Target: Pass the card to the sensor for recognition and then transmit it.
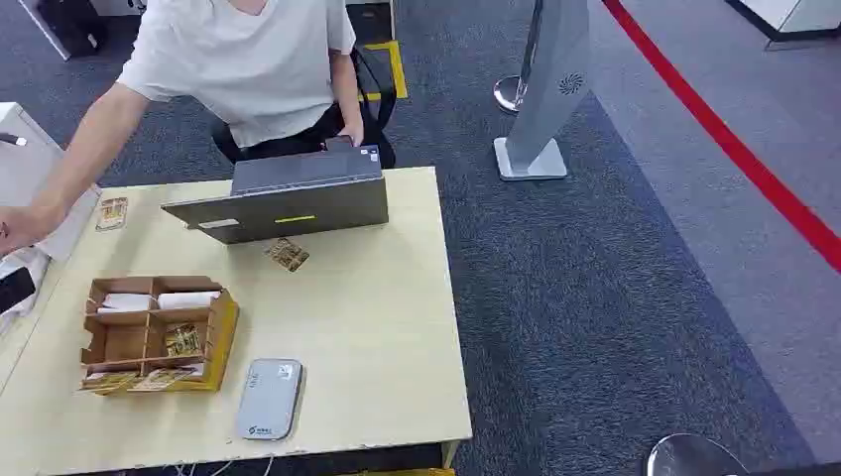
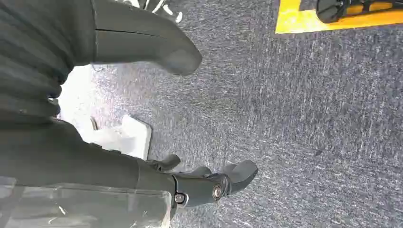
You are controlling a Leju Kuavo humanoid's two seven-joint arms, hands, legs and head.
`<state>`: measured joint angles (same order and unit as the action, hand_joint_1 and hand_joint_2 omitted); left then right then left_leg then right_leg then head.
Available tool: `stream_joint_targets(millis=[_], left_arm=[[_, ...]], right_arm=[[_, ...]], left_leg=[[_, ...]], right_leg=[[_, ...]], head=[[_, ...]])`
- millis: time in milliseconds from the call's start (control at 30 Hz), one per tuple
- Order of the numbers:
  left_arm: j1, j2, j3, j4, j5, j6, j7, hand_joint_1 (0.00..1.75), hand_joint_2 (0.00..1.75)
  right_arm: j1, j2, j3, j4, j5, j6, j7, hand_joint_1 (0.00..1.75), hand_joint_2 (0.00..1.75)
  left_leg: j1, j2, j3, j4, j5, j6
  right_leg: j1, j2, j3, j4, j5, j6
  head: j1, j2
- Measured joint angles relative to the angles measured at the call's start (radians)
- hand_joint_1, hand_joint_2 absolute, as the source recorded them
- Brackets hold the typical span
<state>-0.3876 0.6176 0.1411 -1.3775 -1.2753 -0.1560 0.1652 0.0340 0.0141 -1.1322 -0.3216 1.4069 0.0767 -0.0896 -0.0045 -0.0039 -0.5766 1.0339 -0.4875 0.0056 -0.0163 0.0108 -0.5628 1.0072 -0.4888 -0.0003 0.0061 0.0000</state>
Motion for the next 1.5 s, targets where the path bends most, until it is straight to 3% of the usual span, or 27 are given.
stream_joint_targets(millis=[267,800,967,1033,1200,1367,1500], left_arm=[[0.000,0.031,-0.016,0.008,0.004,0.003,-0.002,1.75,1.75],[0.002,0.044,-0.018,0.014,0.003,0.031,-0.008,1.75,1.75],[0.008,0.054,-0.018,0.014,0.000,0.046,-0.039,1.75,1.75],[0.013,0.054,-0.019,0.014,-0.008,0.092,-0.079,1.75,1.75],[0.068,-0.015,-0.095,-0.122,-0.088,0.190,-0.127,1.75,1.75],[0.075,-0.100,-0.275,-0.283,-0.145,0.171,-0.111,1.75,1.75],[0.075,-0.125,-0.339,-0.340,-0.143,0.165,-0.097,1.75,1.75]], right_arm=[[-0.002,0.001,-0.018,-0.002,0.002,0.002,-0.001,0.00,1.75],[-0.005,0.002,-0.029,-0.005,0.018,0.002,-0.006,0.00,1.75],[-0.005,0.002,-0.037,-0.005,0.031,0.002,-0.011,0.00,1.75],[-0.005,0.002,-0.040,-0.005,0.039,0.002,-0.015,0.00,1.75],[-0.008,0.009,-0.048,-0.005,0.065,0.001,-0.026,0.00,1.75],[-0.014,0.021,-0.065,-0.005,0.087,-0.001,-0.039,0.00,1.75],[-0.014,0.024,-0.073,-0.005,0.088,0.000,-0.040,0.00,1.75]], left_leg=[[0.000,0.000,0.000,0.000,0.000,0.000],[0.000,0.000,0.000,0.000,0.000,0.000],[0.000,0.000,0.000,0.000,0.000,0.000],[0.000,0.000,0.000,0.000,0.000,0.000],[0.000,-0.002,0.000,0.000,0.000,0.001],[-0.001,-0.001,0.000,0.001,0.000,0.001],[-0.002,0.001,0.000,0.001,0.000,0.001]], right_leg=[[0.000,0.000,0.000,0.000,0.000,0.000],[0.000,0.000,0.000,0.000,0.000,0.000],[0.000,0.000,0.000,0.000,0.000,0.000],[0.000,0.000,0.000,0.000,0.000,0.000],[-0.001,-0.002,0.001,-0.001,0.000,0.000],[-0.002,0.000,0.001,-0.001,0.002,0.003],[-0.002,0.002,0.000,-0.001,0.002,0.003]], head=[[0.000,0.000],[0.000,0.000],[0.000,0.000],[0.000,0.000],[0.000,0.000],[0.000,0.000],[0.000,0.000]])
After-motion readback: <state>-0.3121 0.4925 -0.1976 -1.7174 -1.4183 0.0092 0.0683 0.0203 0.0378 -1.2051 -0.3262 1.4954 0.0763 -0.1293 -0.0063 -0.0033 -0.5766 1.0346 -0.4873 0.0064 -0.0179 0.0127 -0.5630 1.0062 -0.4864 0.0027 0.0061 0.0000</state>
